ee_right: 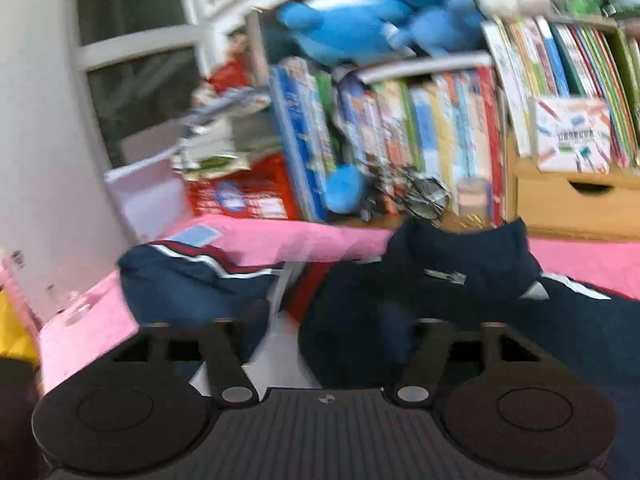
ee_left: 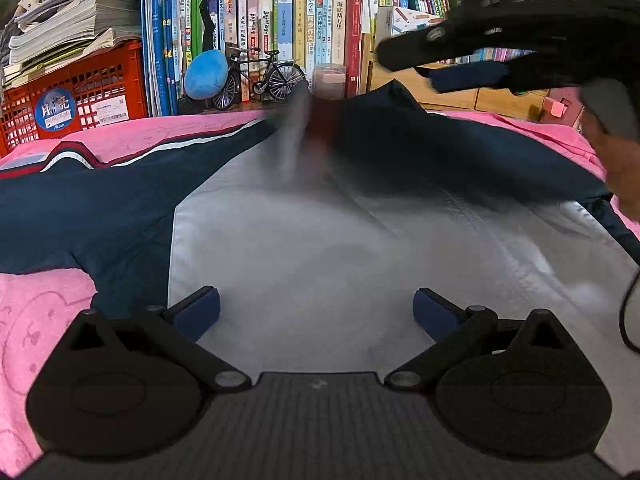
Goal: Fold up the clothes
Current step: 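Fold the held sleeve across the jacket body with the right gripper and release, then grasp the other striped sleeve cuff with the left gripper and fold it inward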
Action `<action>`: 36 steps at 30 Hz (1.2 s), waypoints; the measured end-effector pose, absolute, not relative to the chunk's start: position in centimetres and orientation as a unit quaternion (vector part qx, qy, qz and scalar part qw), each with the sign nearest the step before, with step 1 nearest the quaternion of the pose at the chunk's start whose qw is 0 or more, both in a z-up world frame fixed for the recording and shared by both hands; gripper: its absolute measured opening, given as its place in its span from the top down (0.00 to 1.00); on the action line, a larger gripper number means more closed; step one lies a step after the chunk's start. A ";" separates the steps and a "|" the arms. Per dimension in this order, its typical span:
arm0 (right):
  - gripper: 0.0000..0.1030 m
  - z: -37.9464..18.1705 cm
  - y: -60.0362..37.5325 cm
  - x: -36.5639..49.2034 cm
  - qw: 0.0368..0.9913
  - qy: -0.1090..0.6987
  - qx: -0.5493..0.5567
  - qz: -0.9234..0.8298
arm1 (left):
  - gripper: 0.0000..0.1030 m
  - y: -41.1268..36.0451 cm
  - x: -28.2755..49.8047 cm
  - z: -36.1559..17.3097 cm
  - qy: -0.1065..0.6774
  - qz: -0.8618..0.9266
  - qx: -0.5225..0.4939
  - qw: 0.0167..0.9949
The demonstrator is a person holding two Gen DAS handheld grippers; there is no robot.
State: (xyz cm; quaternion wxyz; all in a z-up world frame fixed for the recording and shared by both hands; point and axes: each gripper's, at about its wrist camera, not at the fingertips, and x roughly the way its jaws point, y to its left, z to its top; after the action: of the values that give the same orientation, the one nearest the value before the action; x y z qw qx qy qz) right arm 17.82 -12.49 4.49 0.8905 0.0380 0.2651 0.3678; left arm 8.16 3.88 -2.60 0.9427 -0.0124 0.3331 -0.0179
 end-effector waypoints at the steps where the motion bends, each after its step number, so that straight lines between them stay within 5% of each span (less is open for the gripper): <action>1: 0.28 4.4 -13.3 17.4 0.892 0.267 0.047 0.362 | 0.00 3.9 8.2 -2.6 0.333 -0.018 -0.013 0.943; 14: 0.27 -2.9 -27.5 17.3 0.916 0.338 0.152 0.151 | 0.00 3.9 8.3 -2.5 0.340 -0.008 -0.009 0.940; 28: 0.13 -4.0 -25.4 16.5 0.931 0.319 0.077 0.159 | 0.00 5.1 14.2 0.6 0.348 0.044 -0.014 0.936; 36: 0.10 -4.1 -25.2 16.4 0.930 0.321 0.071 0.165 | 0.04 5.6 19.5 -1.7 0.350 0.244 0.107 0.898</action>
State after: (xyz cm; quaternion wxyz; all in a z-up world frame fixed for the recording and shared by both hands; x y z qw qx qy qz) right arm 16.37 -25.25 -4.06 0.9299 0.0707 0.3208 0.1654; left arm 19.46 5.62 -1.67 0.8979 0.1074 0.3502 0.2441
